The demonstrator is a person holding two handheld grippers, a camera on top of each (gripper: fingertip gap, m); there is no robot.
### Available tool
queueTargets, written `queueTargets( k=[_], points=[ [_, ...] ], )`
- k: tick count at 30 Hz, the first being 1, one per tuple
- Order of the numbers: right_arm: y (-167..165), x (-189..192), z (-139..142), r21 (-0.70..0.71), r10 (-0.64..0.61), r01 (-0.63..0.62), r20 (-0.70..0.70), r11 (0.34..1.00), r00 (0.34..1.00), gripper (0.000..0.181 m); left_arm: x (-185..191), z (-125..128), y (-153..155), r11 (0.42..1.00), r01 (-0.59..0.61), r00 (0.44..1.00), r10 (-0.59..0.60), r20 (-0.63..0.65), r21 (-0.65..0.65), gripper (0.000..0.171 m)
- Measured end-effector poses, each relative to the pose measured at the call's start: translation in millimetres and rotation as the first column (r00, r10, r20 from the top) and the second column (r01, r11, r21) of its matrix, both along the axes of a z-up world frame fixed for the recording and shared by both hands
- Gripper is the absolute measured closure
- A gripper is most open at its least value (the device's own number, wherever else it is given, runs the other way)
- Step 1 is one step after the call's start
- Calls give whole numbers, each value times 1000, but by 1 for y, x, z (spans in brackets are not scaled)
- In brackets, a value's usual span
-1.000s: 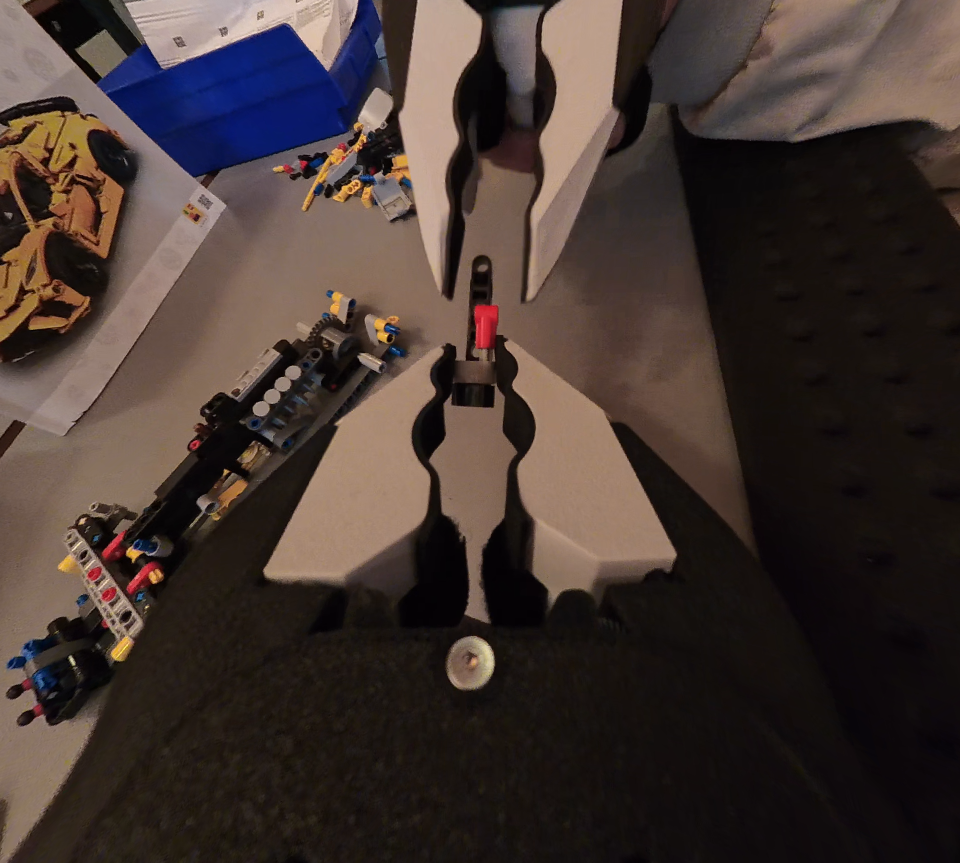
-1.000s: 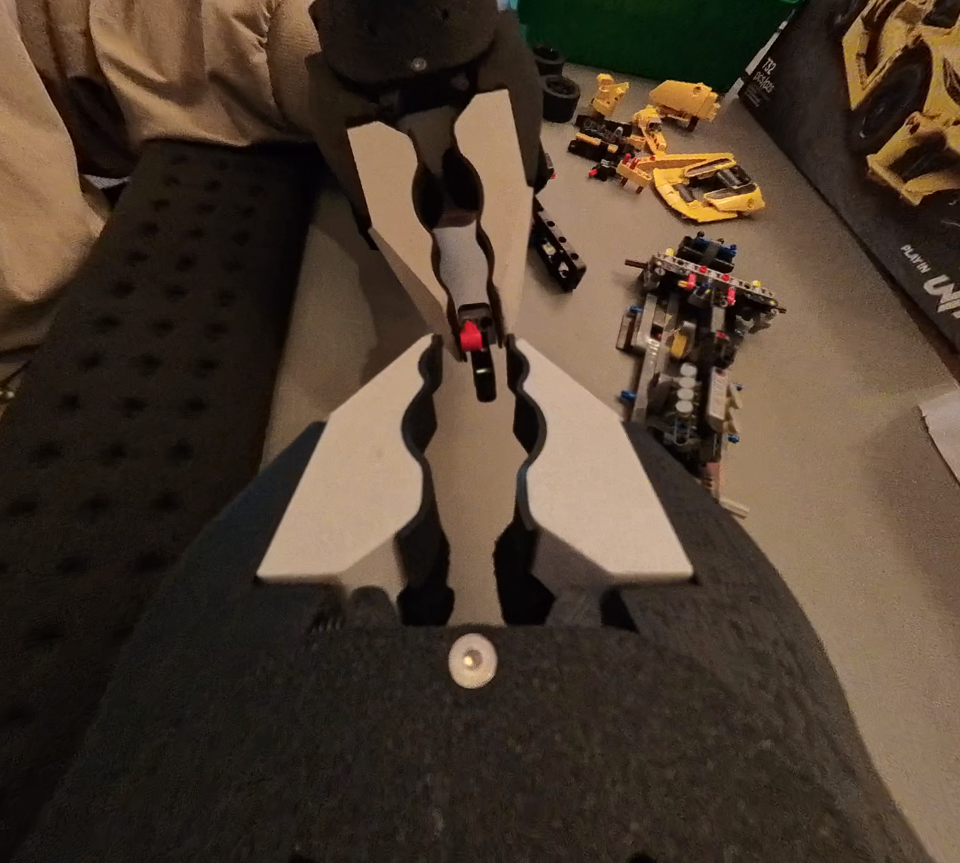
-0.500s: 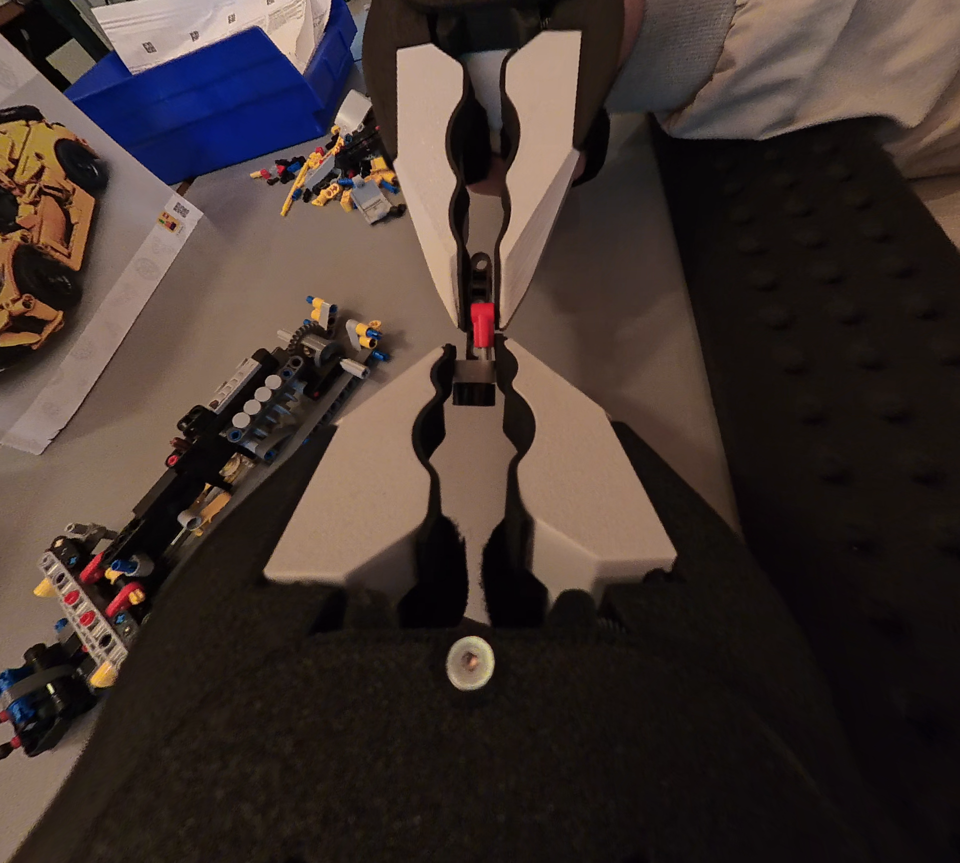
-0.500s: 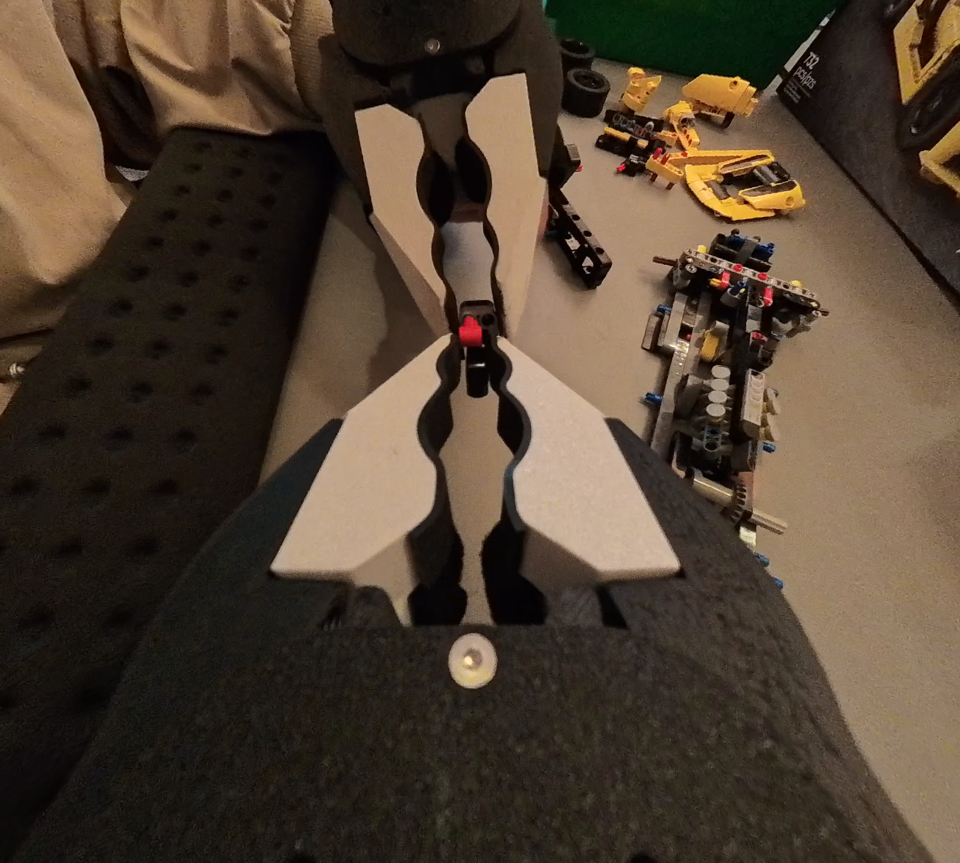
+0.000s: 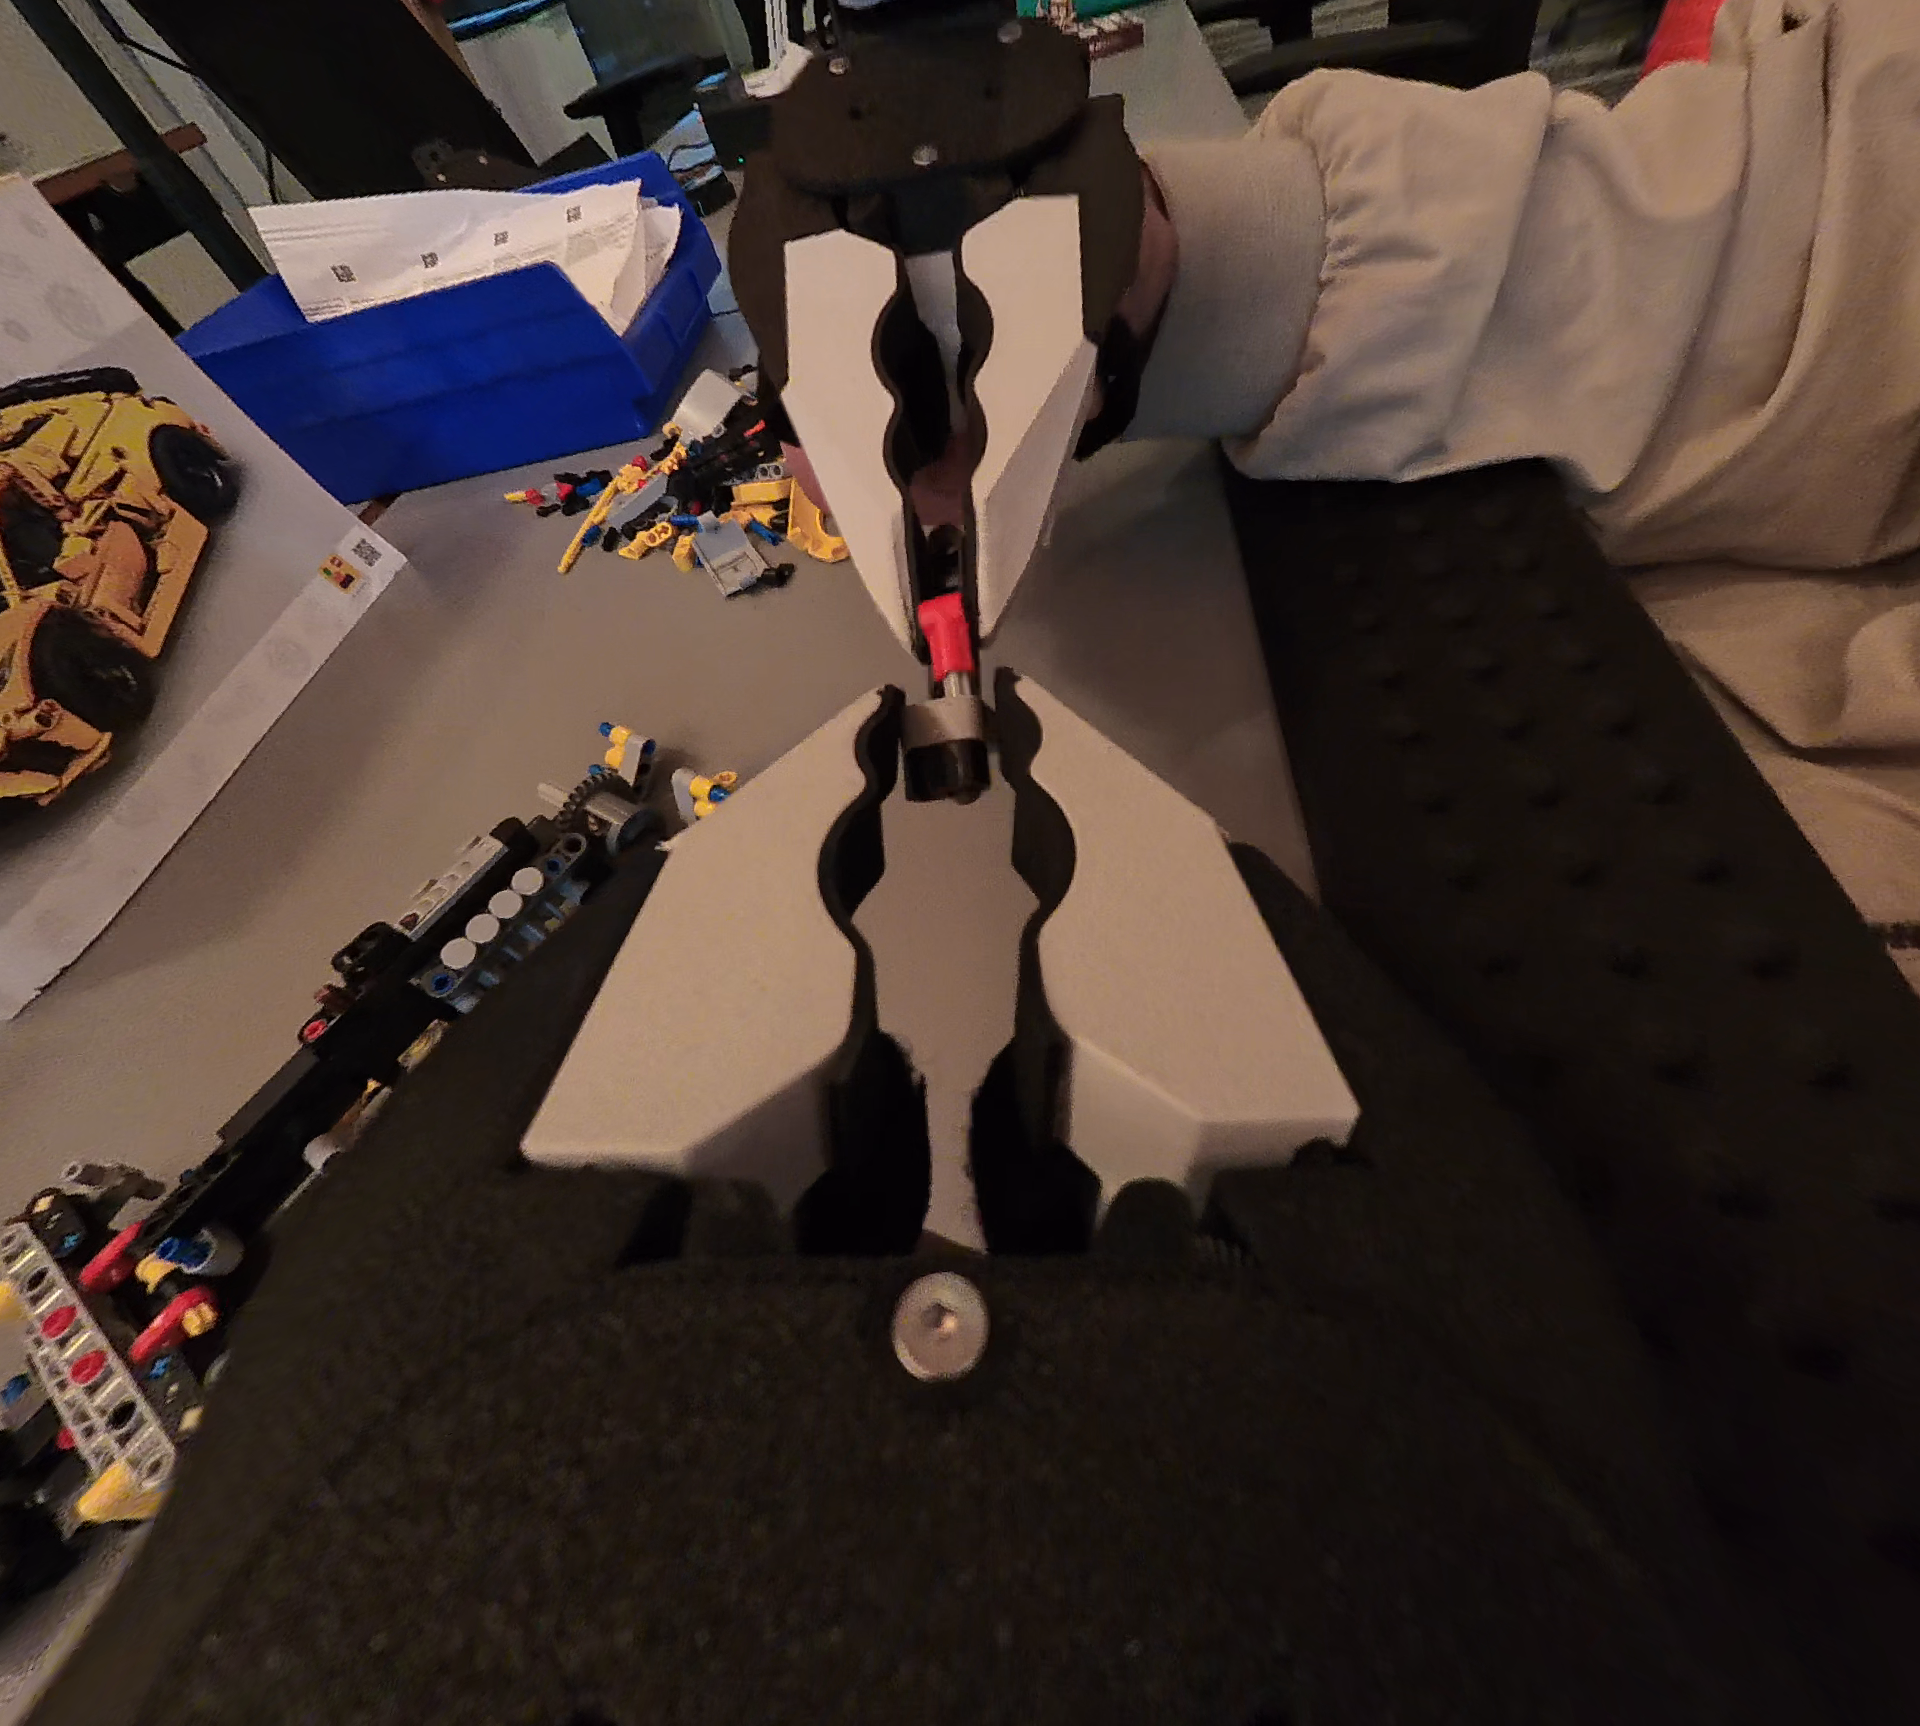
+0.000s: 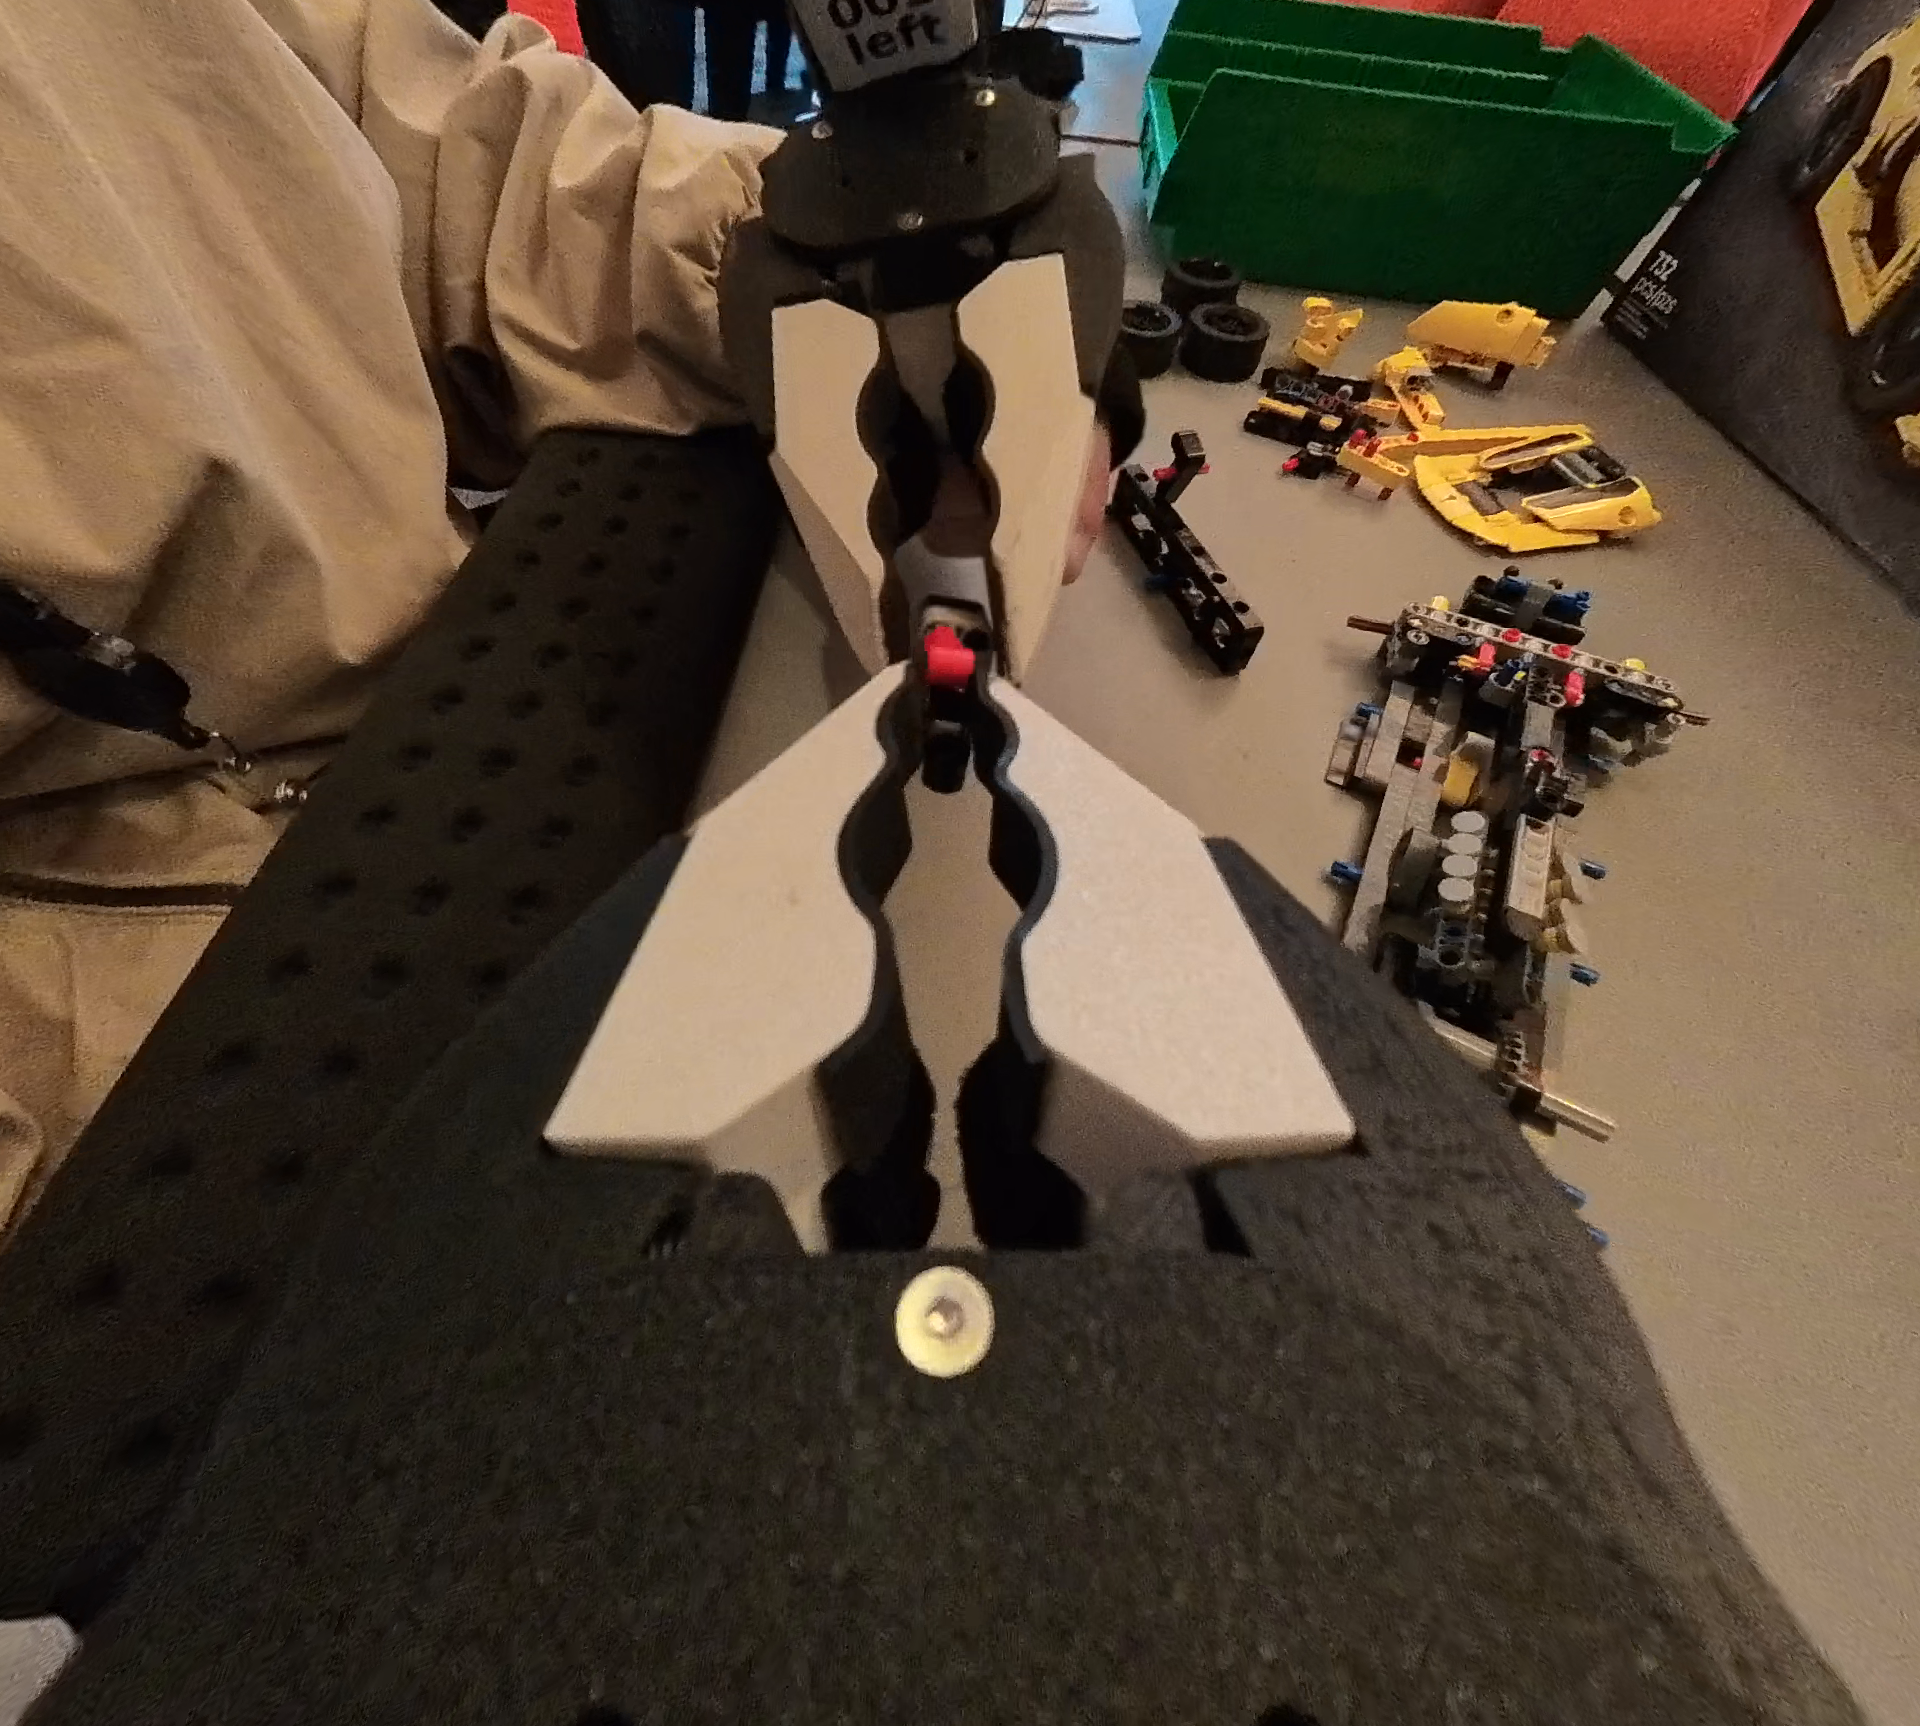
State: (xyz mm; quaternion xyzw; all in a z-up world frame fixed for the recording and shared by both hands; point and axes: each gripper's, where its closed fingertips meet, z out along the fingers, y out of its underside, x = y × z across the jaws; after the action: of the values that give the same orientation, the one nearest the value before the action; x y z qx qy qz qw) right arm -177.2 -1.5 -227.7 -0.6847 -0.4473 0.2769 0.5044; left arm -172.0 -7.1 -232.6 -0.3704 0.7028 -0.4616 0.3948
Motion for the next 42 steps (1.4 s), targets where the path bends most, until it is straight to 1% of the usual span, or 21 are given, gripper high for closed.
queueTargets(
  k=[5, 9, 11, 14, 16, 19, 21, 25, 38, 42],
  points=[
    [3, 2, -4, -5, -24, 24, -26, 1000, 999, 173, 1, -3, 5, 1000, -16, 1000, 16, -18, 4, 153],
    [4, 4, -3, 19, -31, 32, -32, 999, 999, 173, 0, -2, 9, 998, -13, 1000, 11, -28, -56, 151],
    [5, 3, -3, 19, -32, 33, -41, 999, 999, 173, 0, -3, 9, 999, -14, 1000, 13, -27, -52, 150],
    [4, 2, 0, 33, -24, 26, -56, 999, 998, 173, -1, -1, 7, 1000, -7, 1000, 7, -10, -25, 153],
    [5, 1, -1, 14, -27, 28, -76, 1000, 997, 172, -2, -2, 8, 1000, -10, 1000, 9, -22, -21, 153],
    [6, 0, -3, -59, -34, 28, -108, 998, 994, 170, -3, -3, 9, 1000, -15, 1000, 14, -26, -9, 154],
    [5, 0, -4, -73, -31, 23, -101, 997, 994, 169, -2, -3, 8, 1000, -14, 1000, 14, -23, -11, 154],
    [6, -2, -9, -40, -36, 34, -59, 999, 998, 171, -2, -6, 7, 1000, -8, 999, 8, -39, 3, 154],
    [7, -3, -9, -5, -42, 42, -42, 999, 998, 171, -2, -11, 8, 999, -14, 999, 16, -50, 41, 155],
    [6, -5, -8, -24, -33, 32, -55, 999, 998, 167, -2, -14, 9, 998, -19, 998, 23, -61, 62, 155]
  ],
)
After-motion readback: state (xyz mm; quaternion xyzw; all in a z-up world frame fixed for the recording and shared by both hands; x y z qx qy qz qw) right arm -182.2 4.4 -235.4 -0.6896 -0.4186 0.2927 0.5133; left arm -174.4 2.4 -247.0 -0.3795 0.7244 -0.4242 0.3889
